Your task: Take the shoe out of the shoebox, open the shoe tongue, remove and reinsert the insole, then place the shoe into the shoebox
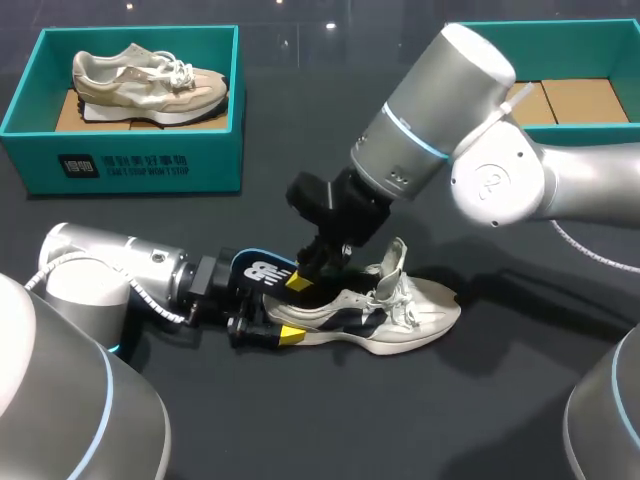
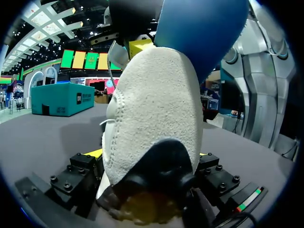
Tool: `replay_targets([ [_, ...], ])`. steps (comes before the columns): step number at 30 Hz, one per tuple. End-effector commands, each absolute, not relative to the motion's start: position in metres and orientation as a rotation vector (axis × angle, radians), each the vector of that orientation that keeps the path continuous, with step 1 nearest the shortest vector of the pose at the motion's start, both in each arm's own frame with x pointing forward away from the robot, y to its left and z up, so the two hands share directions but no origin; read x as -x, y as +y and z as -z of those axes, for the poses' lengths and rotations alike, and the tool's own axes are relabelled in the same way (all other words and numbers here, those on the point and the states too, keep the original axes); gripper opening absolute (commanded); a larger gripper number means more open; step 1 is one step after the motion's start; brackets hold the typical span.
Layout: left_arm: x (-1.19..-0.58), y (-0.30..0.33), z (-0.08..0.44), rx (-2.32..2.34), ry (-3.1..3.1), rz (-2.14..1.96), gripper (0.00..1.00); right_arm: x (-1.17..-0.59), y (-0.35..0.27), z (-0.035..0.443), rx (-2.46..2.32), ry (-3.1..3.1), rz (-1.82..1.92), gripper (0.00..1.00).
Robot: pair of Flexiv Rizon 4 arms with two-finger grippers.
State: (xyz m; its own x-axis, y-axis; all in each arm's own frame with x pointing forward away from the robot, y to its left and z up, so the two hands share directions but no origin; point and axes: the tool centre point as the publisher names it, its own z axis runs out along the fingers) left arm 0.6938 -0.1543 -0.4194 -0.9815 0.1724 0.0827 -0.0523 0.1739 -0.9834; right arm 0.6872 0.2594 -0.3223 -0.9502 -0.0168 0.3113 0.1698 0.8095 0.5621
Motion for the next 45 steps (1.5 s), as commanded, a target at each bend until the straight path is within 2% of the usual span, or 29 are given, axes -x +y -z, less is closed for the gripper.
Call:
replay_targets([
  [1, -0.695, -0.154, 0.423, 0.119, -2.266, -1.909, 0.0, -0.686, 0.265, 0.311, 0.056, -2.695, 0.909, 0.0],
  [6, -0.695, -0.154, 0.423, 0.119, -2.266, -1.909, 0.0, -0.677, 0.283, 0.27, -0.077, -2.719, 0.939, 0.0],
  [21, -0.695, -0.154, 0.423, 0.119, -2.266, -1.909, 0.0, -0.678, 0.295, 0.263, -0.13, -2.708, 0.999, 0.0],
  [29, -0.695, -0.154, 0.423, 0.119, -2.266, -1.909, 0.0, -0.675, 0.293, 0.191, -0.179, -2.648, 1.33, 0.0],
  [45, -0.695, -0.154, 0.423, 0.119, -2.266, -1.909, 0.0, -0.676, 0.287, 0.185, -0.174, -2.654, 1.355, 0.0],
])
